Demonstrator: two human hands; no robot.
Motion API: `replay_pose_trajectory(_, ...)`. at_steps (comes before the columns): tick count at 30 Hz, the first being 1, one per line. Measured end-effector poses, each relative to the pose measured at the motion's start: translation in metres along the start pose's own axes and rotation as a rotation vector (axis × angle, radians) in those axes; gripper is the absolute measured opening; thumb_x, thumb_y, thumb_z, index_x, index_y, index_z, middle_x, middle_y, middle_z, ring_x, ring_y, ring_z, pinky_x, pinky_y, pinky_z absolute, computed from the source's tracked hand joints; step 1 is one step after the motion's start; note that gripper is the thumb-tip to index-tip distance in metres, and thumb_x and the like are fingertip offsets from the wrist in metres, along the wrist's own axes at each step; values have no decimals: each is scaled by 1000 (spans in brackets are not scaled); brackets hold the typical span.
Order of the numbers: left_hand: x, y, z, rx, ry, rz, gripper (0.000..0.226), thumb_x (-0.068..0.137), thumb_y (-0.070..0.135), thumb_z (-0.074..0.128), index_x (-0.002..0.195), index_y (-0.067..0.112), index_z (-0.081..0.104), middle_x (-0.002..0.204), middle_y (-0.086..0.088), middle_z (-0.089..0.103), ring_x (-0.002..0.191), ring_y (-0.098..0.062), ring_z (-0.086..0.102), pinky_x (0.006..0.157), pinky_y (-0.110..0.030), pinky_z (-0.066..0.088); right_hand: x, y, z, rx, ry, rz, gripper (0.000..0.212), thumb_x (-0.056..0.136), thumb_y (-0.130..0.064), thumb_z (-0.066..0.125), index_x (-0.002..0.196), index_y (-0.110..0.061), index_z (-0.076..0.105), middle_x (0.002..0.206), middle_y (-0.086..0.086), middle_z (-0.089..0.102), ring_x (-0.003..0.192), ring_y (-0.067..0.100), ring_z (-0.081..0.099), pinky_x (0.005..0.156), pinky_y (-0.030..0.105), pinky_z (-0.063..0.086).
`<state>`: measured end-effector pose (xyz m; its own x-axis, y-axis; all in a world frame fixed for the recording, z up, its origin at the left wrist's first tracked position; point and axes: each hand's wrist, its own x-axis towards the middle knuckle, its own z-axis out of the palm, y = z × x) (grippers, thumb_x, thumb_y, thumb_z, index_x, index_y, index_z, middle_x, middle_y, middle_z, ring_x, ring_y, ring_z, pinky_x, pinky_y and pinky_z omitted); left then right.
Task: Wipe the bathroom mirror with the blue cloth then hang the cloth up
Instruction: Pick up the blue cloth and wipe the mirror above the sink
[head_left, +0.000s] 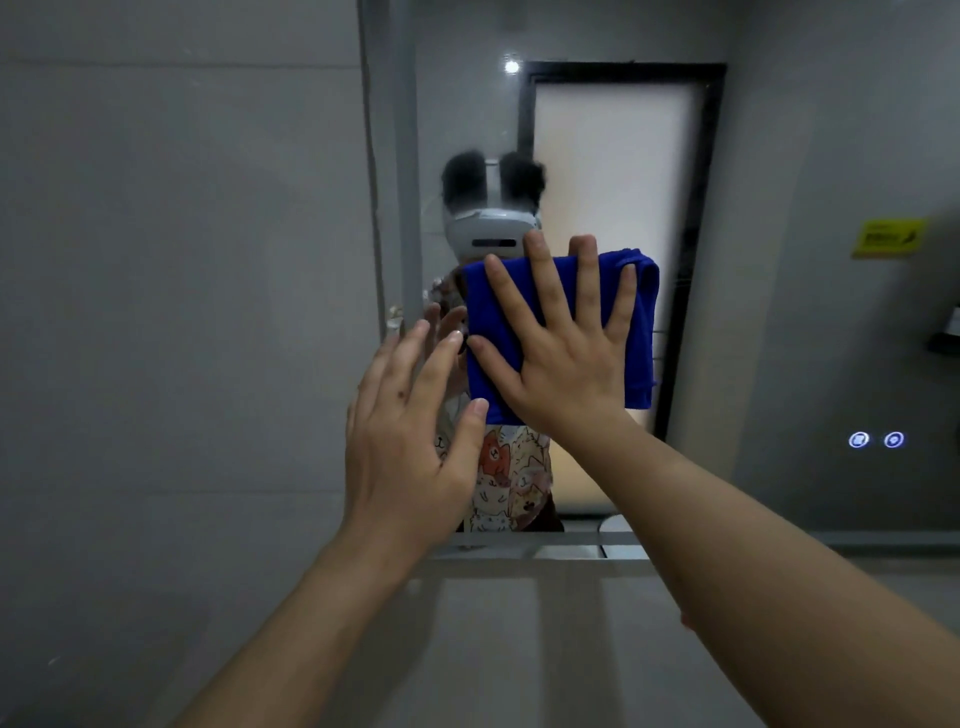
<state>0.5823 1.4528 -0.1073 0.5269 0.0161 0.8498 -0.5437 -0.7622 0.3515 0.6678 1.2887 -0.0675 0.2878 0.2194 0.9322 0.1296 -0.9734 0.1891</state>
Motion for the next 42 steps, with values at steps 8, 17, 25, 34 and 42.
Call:
replay_pose_trajectory(8, -5, 53, 40, 17, -14, 13, 60, 96, 48, 47, 153, 30, 40, 165, 6, 30, 154, -14, 17, 122, -52, 23, -25, 71, -5, -6, 27, -1, 75, 100, -72, 35, 163, -34, 24, 172, 5, 16, 157, 43, 9, 122, 70, 5)
replay_pose_trajectory(17, -9, 119, 85, 73, -30, 4, 60, 96, 45, 51, 153, 30, 39, 165, 6, 29, 155, -16, 16, 122, -56, 25, -50, 151, -12, 5, 12, -48, 75, 101, -72, 32, 164, -34, 21, 173, 4, 13, 157, 43, 7, 122, 68, -1)
replay_pose_trajectory(25, -21, 163, 105, 133, 4, 24, 60, 95, 48, 48, 151, 27, 43, 164, 1, 32, 154, -19, 19, 120, -60, 27, -56, 188, -16, 21, 29, -133, 72, 101, -71, 33, 163, -34, 25, 172, 4, 17, 157, 41, 10, 122, 62, -9)
replay_pose_trajectory(34, -19, 177, 122, 87, -4, 50, 60, 95, 44, 54, 151, 28, 44, 164, 2, 32, 155, -17, 17, 122, -55, 26, -57, 214, -22, 10, 57, -118, 72, 101, -70, 39, 162, -34, 28, 171, 4, 22, 156, 41, 17, 122, 66, 2)
replay_pose_trajectory(42, -18, 186, 148, 35, -16, 53, 60, 95, 42, 56, 152, 27, 43, 164, 2, 31, 155, -20, 17, 122, -55, 24, -60, 240, -25, -13, 57, -76, 72, 101, -70, 38, 162, -33, 30, 170, 3, 24, 157, 40, 17, 122, 67, 5)
